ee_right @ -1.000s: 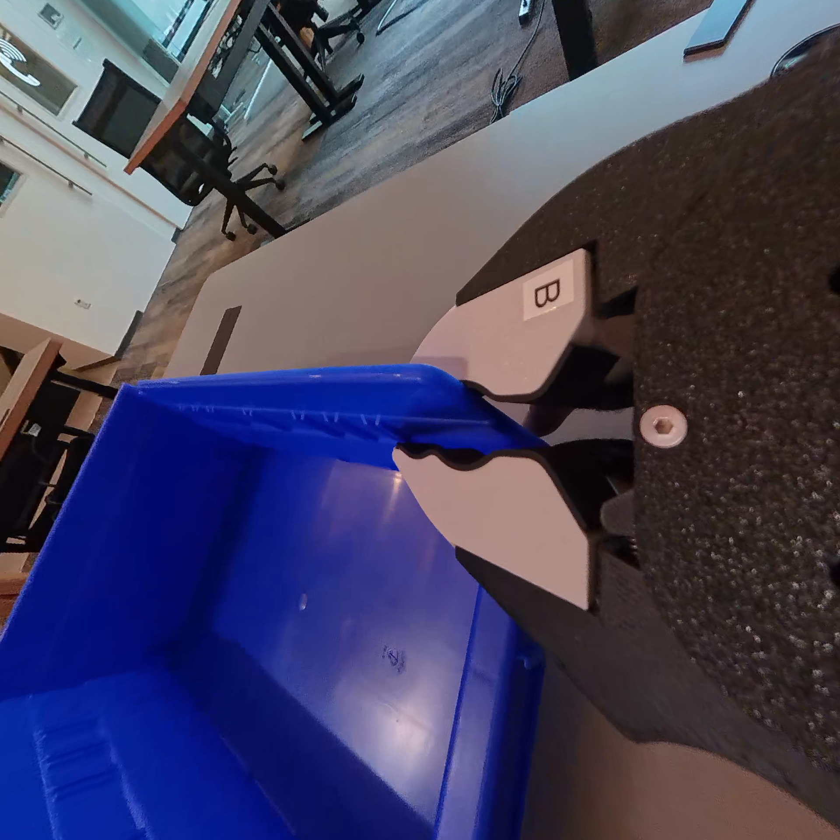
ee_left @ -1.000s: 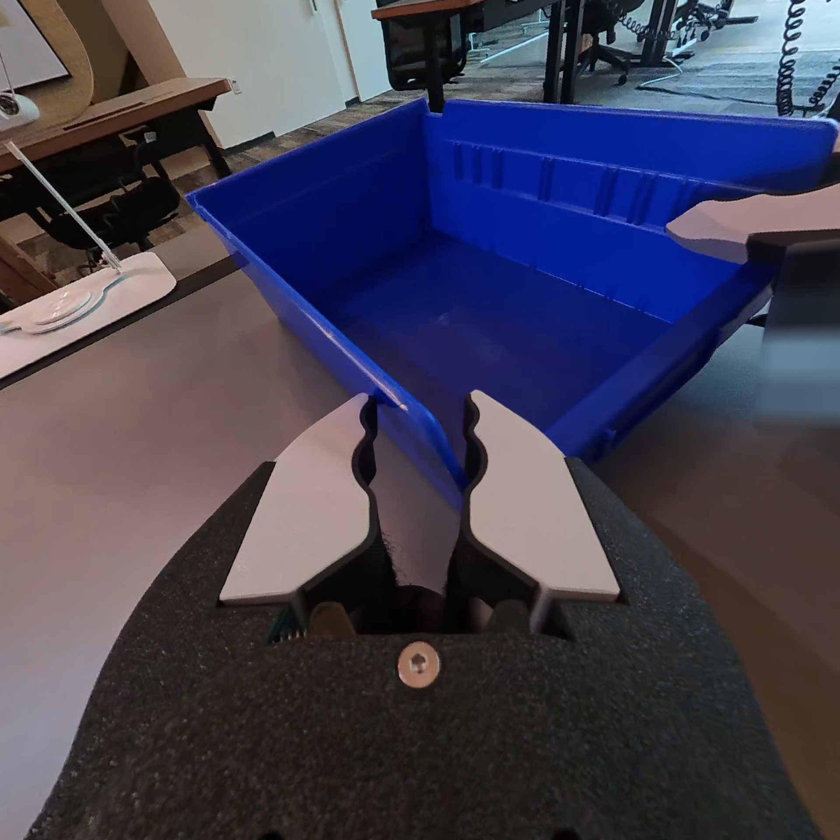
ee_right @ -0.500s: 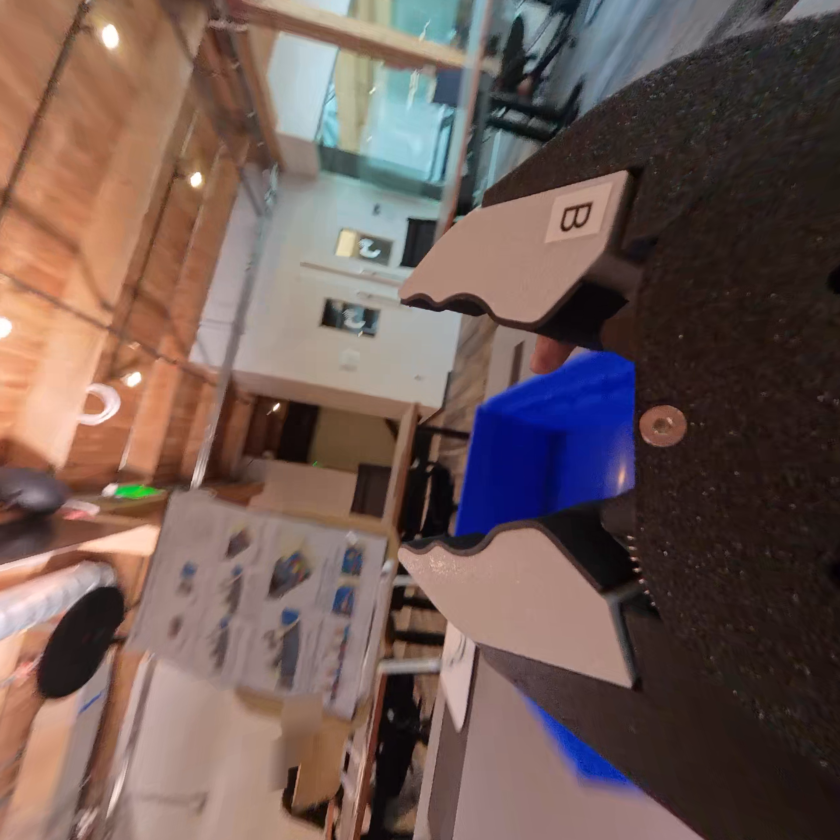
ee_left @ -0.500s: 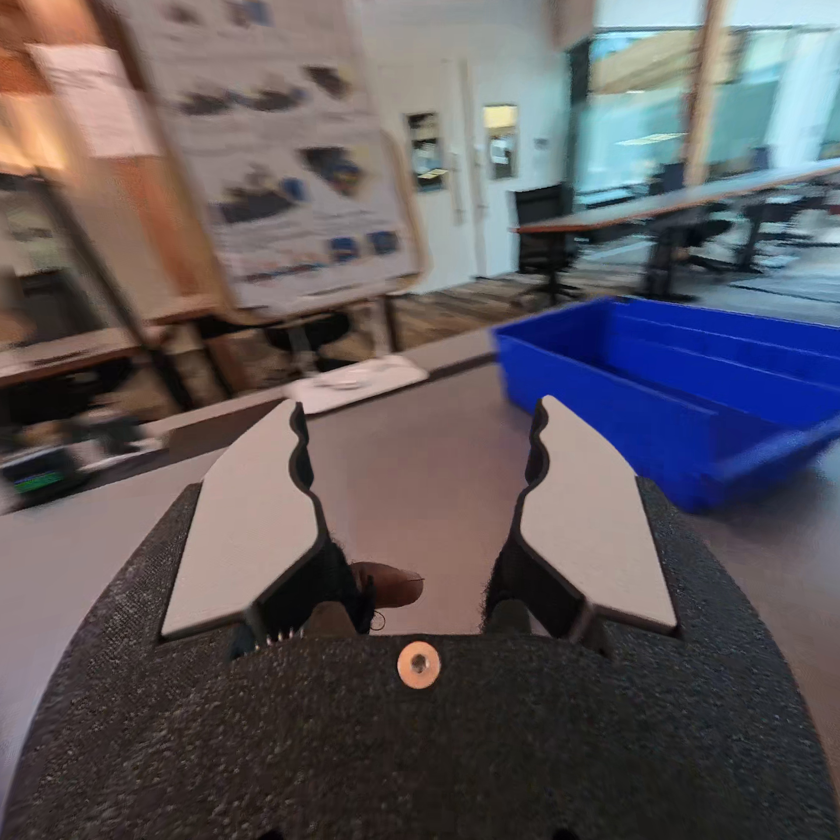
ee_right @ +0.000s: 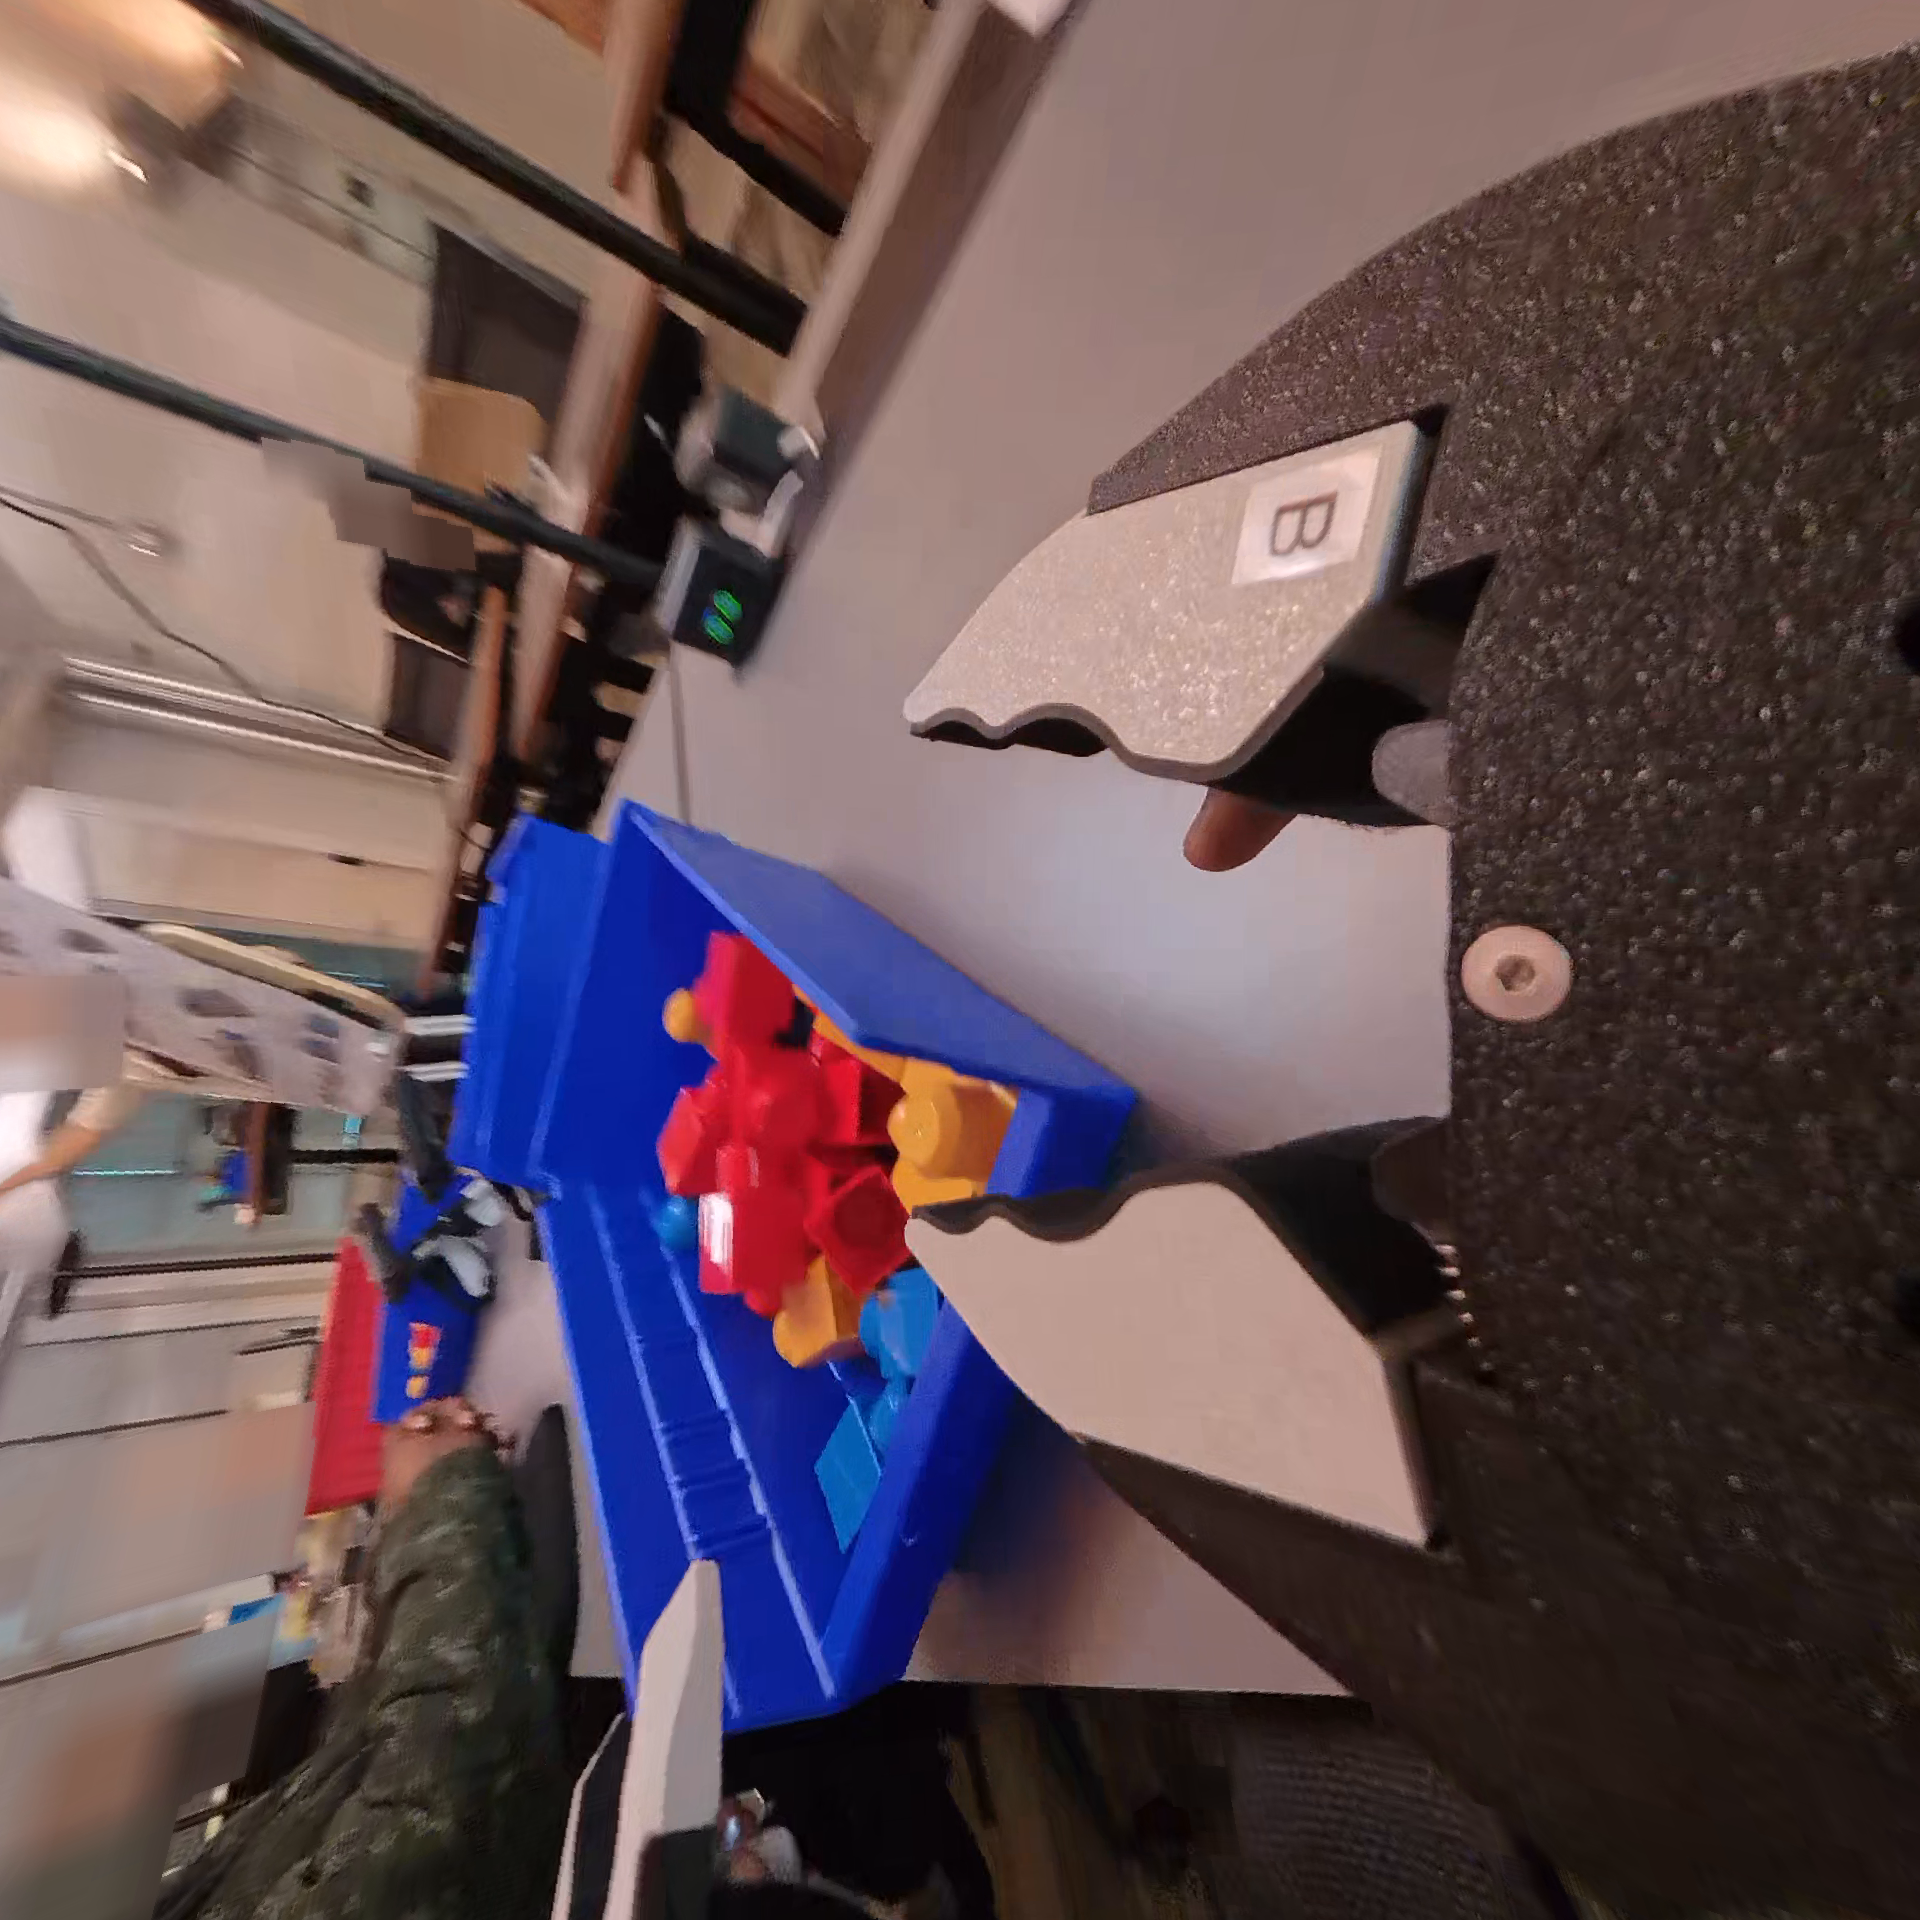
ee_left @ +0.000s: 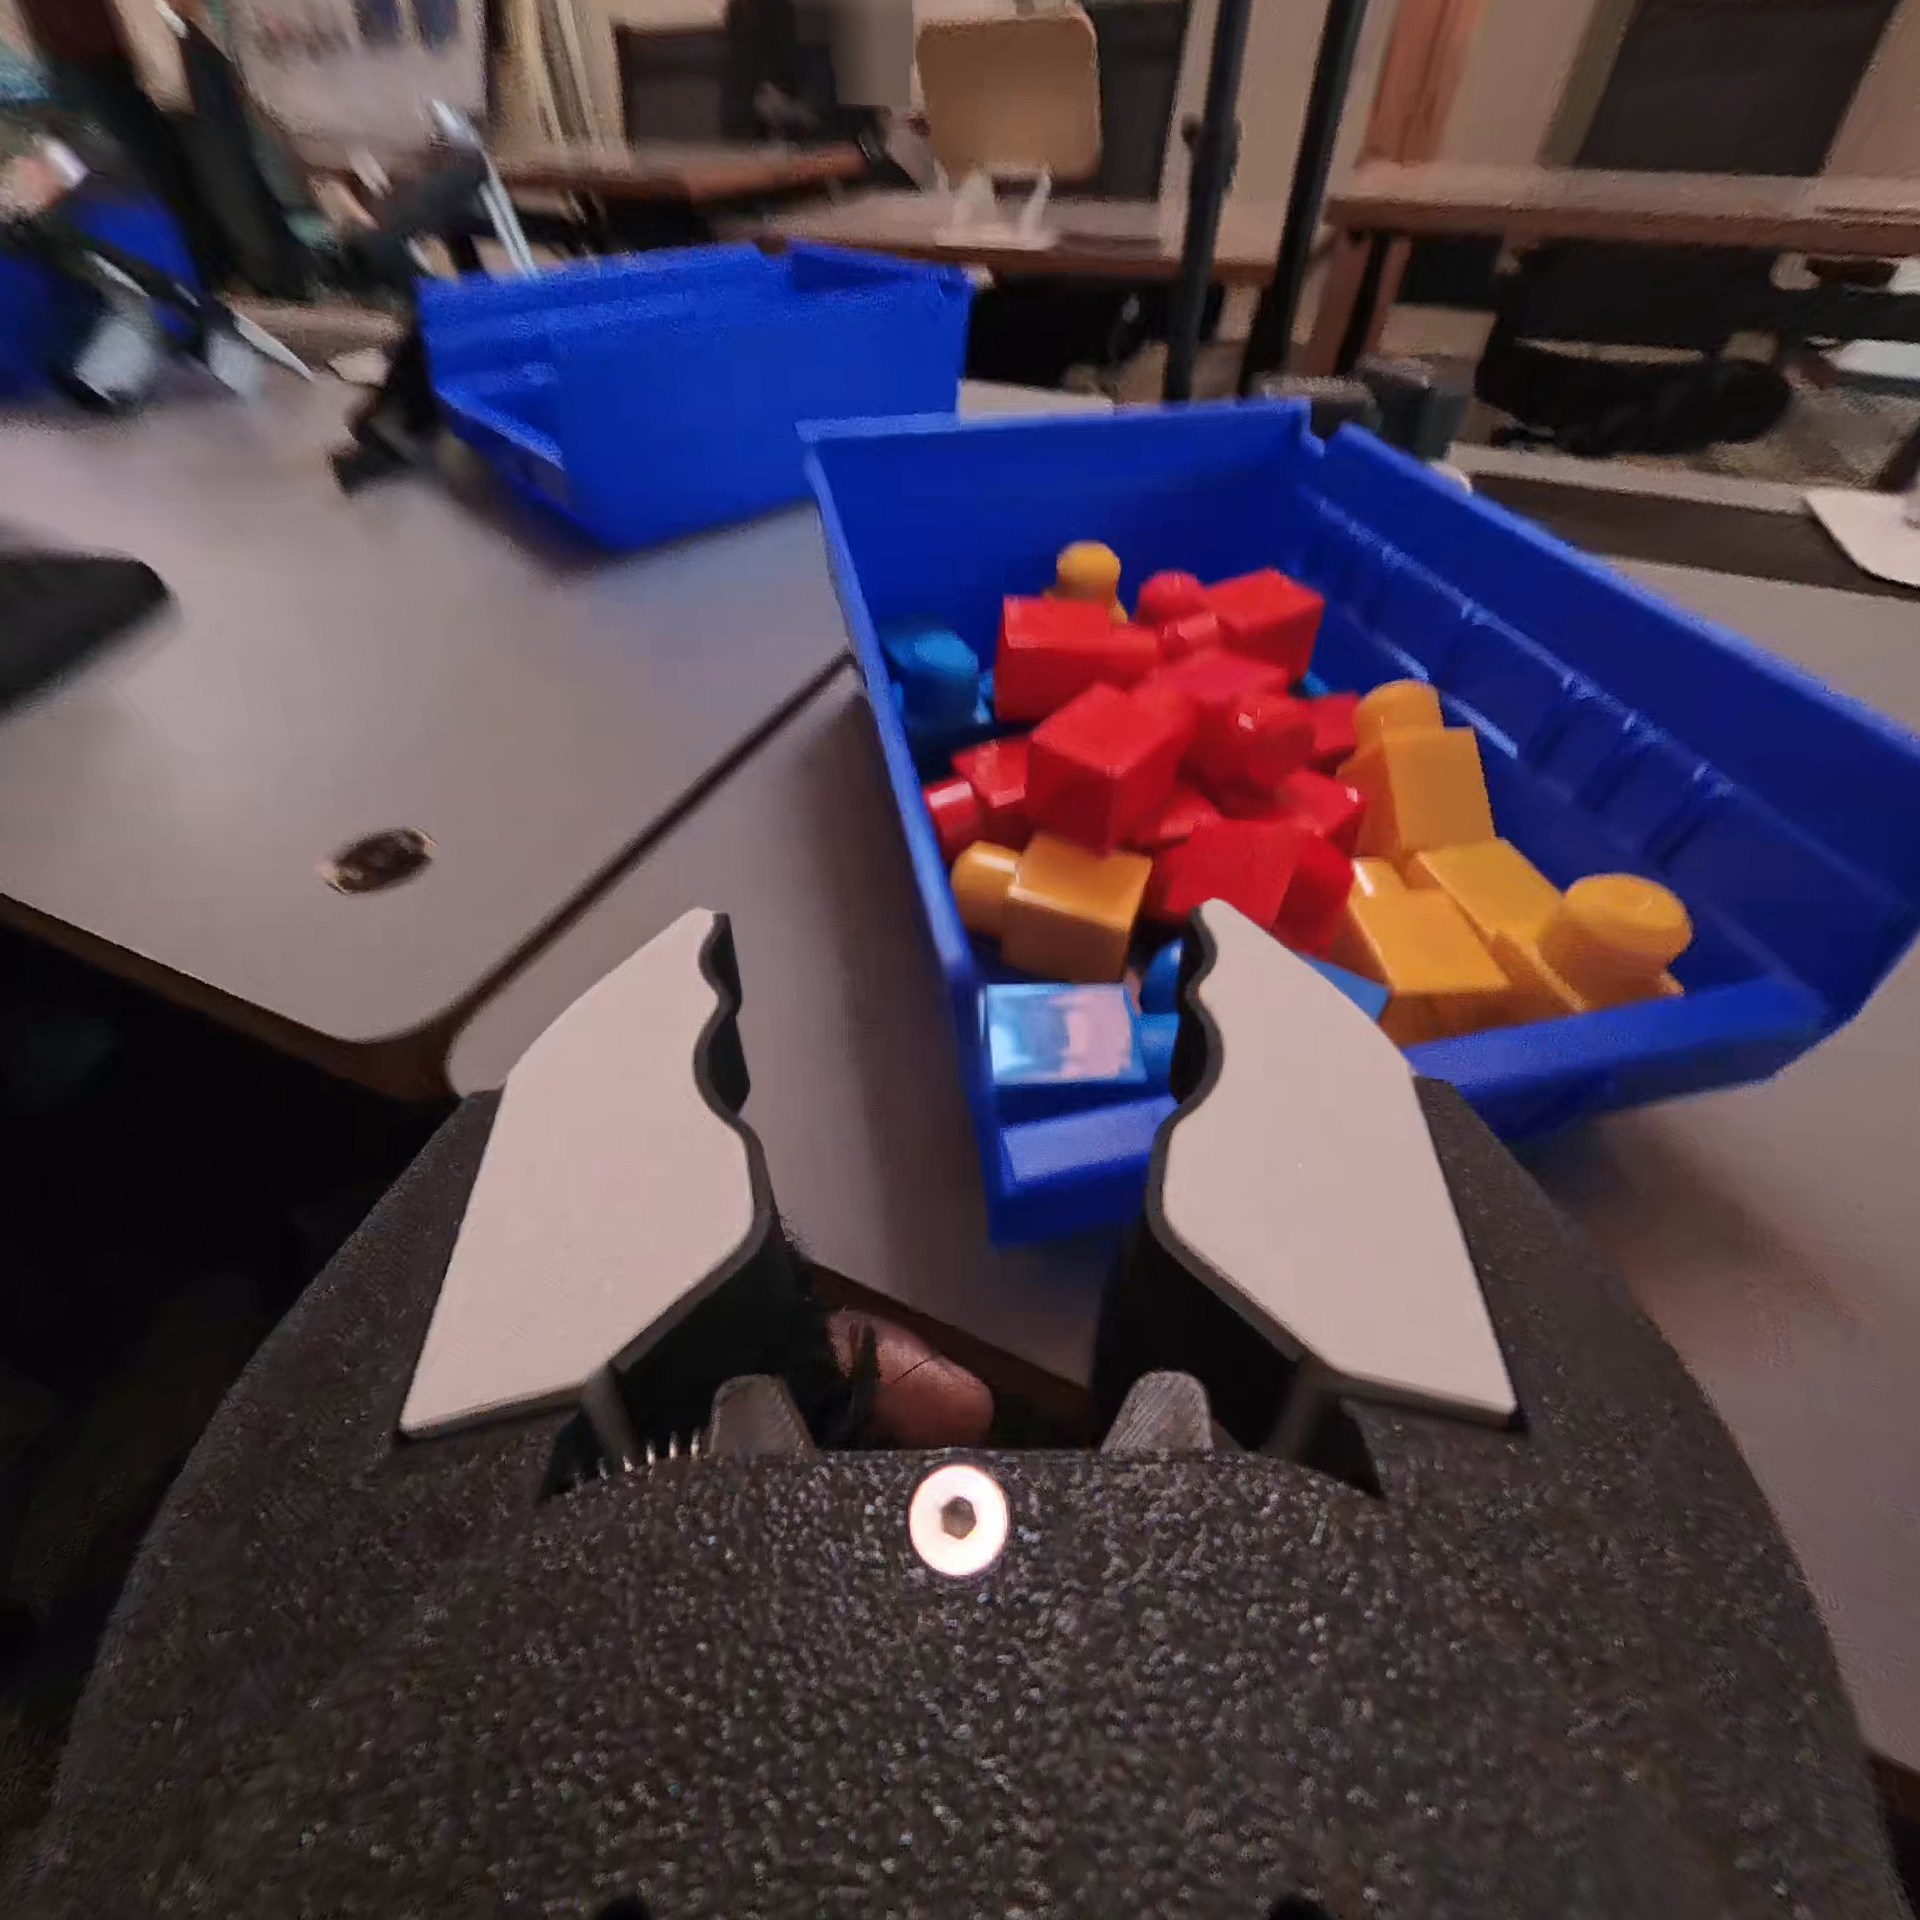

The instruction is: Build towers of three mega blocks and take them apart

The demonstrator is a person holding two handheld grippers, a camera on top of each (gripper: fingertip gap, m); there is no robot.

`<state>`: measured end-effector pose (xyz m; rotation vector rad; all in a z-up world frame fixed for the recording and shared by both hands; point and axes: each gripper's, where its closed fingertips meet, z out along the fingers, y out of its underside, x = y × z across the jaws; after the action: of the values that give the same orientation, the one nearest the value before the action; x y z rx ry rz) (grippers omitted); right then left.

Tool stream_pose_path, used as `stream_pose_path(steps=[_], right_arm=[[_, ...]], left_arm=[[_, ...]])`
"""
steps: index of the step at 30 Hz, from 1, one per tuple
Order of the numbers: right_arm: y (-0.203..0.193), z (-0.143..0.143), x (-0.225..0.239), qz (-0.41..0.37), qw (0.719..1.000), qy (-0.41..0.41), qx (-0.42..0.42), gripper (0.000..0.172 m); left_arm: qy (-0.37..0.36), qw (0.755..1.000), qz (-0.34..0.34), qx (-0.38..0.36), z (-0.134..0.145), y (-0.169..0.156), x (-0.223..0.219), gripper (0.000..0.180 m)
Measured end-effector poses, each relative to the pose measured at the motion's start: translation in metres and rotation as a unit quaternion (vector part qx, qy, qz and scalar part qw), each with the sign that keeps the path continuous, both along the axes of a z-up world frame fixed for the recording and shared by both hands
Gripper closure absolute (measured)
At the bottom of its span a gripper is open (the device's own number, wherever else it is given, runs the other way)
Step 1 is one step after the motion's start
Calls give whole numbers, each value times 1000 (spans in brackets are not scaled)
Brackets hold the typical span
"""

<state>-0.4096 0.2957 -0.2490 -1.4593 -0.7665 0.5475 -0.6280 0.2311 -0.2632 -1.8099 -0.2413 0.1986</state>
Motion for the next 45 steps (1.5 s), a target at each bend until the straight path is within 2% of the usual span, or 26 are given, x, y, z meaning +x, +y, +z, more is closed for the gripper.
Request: stream_pose_path(steps=[2,4,5,6,7,8,11,13,17,22,31,39,45], right_arm=[[12,-20,-23,-5,999,-13,-44,92],[20,-37,-36,-10,996,-49,-78,97],[22,-44,-40,-7,993,-69,-93,106],[23,-49,-42,-5,991,-84,-100,124],[23,-53,-45,3,990,-104,-94,158],[23,-53,-45,-3,989,-123,-78,162],[20,-52,-38,-34,979,-199,-3,161],[16,-53,-32,-43,976,-215,9,160],[21,-44,-16,-75,972,-221,23,160],[34,-51,-10,-105,968,-227,1,158],[51,-52,21,-161,964,-211,-29,157],[61,-55,67,-208,954,-211,-43,158],[56,-55,78,-214,953,-209,-43,158]], left_arm=[[-32,999,-33,-1,-18,5,0,107],[-87,992,-88,19,-24,12,14,115],[-113,988,-105,22,-27,15,18,126],[-121,987,-101,23,-31,17,16,134],[-105,991,-81,23,-33,17,8,156],[-77,993,-82,18,-34,18,5,160],[10,997,-65,-27,-36,26,2,169],[72,995,-58,-46,-35,37,0,175],[65,991,-109,-42,-29,68,13,177],[75,985,-147,-48,-28,108,18,177],[87,975,-198,-49,-22,150,51,176],[93,966,-233,-59,-33,163,96,177],[90,966,-238,-53,-33,164,110,176]])
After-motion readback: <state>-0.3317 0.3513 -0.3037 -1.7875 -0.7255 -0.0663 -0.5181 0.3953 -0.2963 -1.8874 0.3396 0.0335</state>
